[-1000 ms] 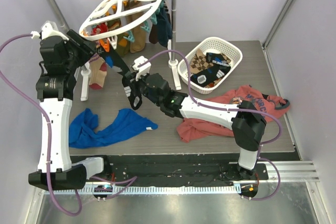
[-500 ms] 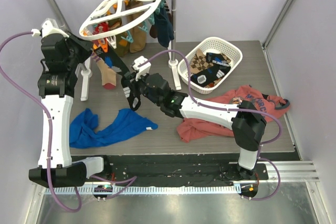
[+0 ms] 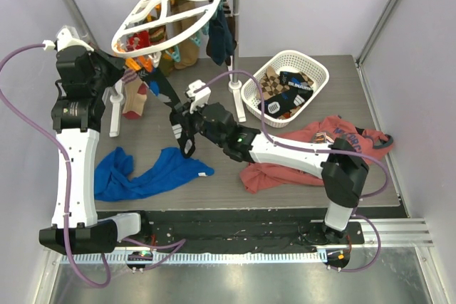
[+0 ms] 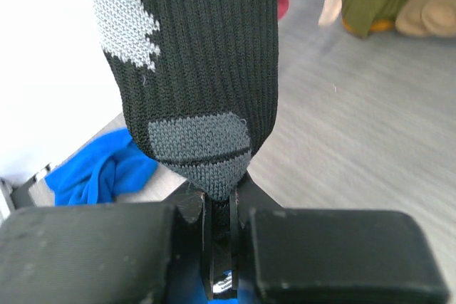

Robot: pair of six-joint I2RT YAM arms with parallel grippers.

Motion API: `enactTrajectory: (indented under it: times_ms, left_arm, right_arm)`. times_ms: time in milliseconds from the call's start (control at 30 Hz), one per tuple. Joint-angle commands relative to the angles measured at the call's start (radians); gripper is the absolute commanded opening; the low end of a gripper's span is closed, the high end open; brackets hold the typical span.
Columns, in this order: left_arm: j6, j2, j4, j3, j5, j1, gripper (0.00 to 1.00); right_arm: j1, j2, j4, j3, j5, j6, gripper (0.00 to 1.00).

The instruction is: Remove the socks clipped to the hanger

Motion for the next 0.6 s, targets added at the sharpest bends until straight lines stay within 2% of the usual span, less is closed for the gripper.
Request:
enactTrajectory:
  times_ms: [0, 100, 133, 167, 233, 333, 567]
  left_arm:
    - [0.019, -0.010, 0.014, 0.035, -0.007, -0.001, 0.00]
    - [0.019, -0.021, 0.012, 0.032, 0.004, -0.001, 0.02]
    - [0.018, -0.026, 0.015, 0.030, 0.014, -0.001, 0.07]
    - [0.013, -0.032, 0.020, 0.021, 0.022, -0.002, 0.27]
    - [0.004, -0.062, 0.035, -0.002, 0.057, 0.001, 0.53]
    - [-0.005, -0.110, 0.103, -0.074, 0.106, -0.001, 0.62]
    - [-0.048, -0.116, 0.183, -0.149, 0.197, -0.001, 0.66]
  right_arm:
    - [-0.010, -0.161, -0.008, -0.080, 0.016, 0.045, 0.01]
    - [-0.024, -0.227, -0.005, -0.134, 0.021, 0.045, 0.01]
    - [-0.031, -0.236, -0.005, -0.140, 0.019, 0.045, 0.01]
    - [-0.033, -0.246, -0.006, -0.137, 0.019, 0.045, 0.01]
    - [-0.044, -0.246, -0.015, -0.128, 0.010, 0.045, 0.01]
    - [-0.051, -0.243, -0.022, -0.103, -0.004, 0.052, 0.01]
    - [-0.061, -0.232, -0.015, -0.088, -0.027, 0.079, 0.01]
